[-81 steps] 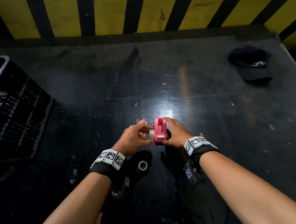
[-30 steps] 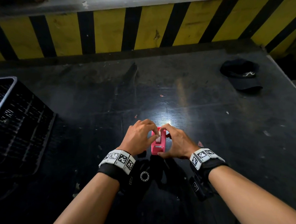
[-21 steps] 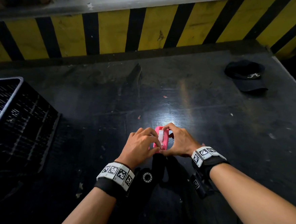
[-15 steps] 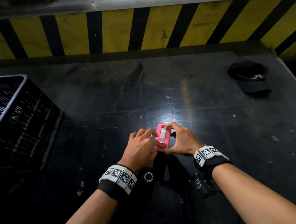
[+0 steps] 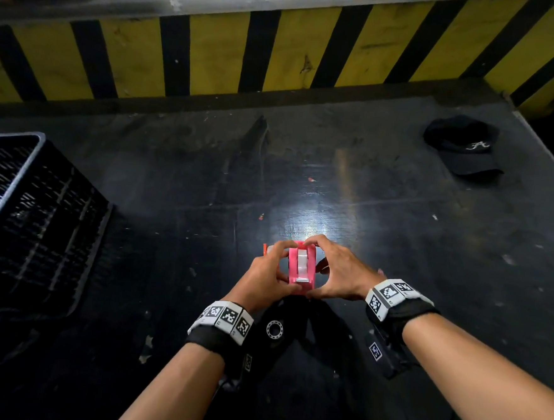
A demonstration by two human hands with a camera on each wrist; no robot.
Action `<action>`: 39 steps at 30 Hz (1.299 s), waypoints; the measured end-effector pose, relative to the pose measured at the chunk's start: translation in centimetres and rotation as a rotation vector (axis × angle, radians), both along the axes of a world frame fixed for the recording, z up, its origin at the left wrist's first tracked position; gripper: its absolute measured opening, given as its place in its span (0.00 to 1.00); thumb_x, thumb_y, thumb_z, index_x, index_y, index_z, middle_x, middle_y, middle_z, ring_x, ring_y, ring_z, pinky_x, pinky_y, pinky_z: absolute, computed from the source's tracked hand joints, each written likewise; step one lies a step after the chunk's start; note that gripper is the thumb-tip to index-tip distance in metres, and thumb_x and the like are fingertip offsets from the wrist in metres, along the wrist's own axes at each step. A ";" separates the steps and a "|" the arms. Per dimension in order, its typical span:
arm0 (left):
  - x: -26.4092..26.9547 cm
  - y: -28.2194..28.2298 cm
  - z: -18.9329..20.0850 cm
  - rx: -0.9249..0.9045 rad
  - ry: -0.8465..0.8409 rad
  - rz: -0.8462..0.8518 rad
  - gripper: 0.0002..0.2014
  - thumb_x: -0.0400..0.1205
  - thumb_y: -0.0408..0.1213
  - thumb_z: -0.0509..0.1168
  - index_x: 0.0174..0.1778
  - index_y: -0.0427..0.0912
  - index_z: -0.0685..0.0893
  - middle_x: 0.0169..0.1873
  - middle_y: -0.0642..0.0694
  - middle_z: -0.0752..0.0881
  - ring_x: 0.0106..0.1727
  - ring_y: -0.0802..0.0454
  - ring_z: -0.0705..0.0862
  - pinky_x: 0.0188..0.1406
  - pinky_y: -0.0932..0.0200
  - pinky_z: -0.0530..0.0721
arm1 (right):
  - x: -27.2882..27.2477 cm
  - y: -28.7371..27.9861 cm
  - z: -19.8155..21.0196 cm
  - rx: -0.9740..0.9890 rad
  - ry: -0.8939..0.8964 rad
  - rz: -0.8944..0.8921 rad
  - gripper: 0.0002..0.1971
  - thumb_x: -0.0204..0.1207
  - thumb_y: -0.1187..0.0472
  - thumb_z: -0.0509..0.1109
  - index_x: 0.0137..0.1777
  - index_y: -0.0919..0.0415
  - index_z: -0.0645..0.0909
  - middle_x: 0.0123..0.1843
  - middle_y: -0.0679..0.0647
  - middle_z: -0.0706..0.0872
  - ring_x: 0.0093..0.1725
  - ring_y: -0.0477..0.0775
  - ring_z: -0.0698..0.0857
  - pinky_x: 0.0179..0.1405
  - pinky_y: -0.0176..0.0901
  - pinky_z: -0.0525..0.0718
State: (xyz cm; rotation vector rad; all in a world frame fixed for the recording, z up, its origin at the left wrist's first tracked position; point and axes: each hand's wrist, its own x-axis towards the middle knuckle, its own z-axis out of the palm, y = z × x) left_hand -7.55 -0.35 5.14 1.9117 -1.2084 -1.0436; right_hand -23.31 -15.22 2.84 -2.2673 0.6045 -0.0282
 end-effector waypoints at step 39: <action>6.7 11.7 -8.9 0.369 -0.395 -0.078 0.27 0.69 0.42 0.78 0.67 0.52 0.85 0.61 0.43 0.82 0.64 0.40 0.84 0.68 0.43 0.85 | 2.8 10.6 -6.0 -0.153 0.321 0.145 0.24 0.65 0.41 0.77 0.55 0.50 0.77 0.52 0.50 0.83 0.51 0.56 0.85 0.53 0.50 0.84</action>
